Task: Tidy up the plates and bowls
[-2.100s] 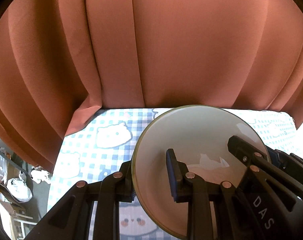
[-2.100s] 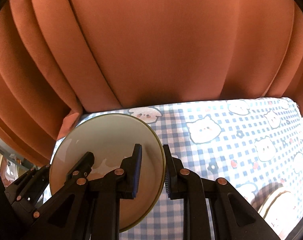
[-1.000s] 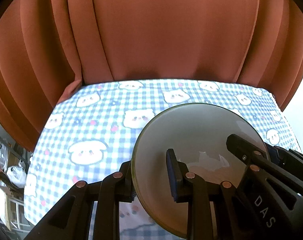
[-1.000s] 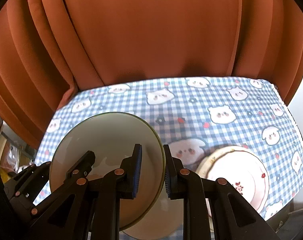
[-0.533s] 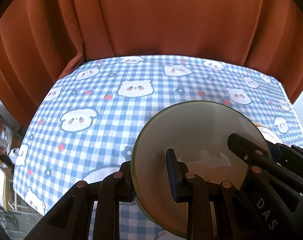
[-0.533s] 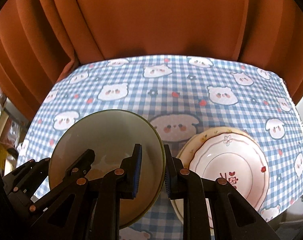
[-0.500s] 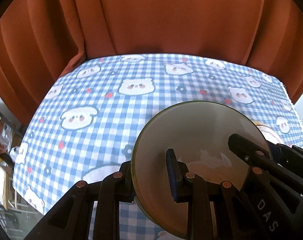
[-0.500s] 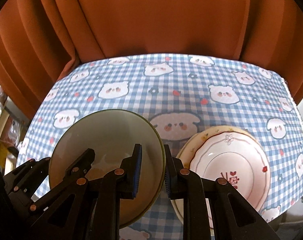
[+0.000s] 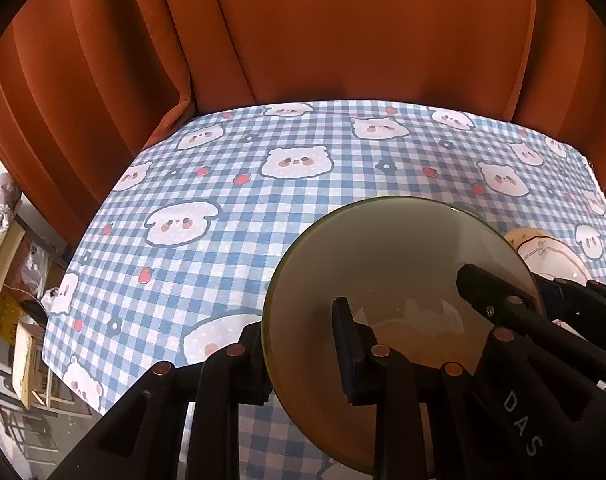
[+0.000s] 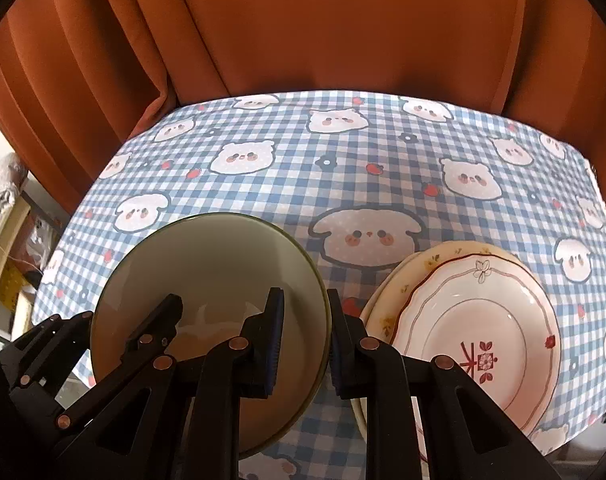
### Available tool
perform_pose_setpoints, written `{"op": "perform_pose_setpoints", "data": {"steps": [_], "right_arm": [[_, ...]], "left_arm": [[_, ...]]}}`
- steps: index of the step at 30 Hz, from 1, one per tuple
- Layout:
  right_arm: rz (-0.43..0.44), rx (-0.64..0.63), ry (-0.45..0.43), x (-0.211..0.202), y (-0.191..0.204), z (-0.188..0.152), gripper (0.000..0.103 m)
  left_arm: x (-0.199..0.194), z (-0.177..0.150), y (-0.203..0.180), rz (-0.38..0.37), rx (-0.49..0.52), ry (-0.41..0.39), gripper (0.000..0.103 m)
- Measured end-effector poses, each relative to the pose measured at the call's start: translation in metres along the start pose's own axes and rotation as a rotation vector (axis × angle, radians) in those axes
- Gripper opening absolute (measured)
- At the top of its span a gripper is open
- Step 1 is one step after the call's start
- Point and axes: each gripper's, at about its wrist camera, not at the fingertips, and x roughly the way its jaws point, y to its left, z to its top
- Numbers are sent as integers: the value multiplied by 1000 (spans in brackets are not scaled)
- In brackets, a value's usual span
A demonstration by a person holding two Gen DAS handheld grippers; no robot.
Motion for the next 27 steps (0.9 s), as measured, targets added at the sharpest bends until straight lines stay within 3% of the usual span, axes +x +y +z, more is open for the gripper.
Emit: {"op": "perform_pose_setpoints", "data": {"steps": [20, 27], "right_arm": [[13, 51, 23, 18, -7, -8, 23], [35, 71, 48, 16, -10, -7, 24]], "left_arm": [[19, -3, -2, 42, 16, 33, 24], [21, -1, 2, -34, 7, 73, 38]]}}
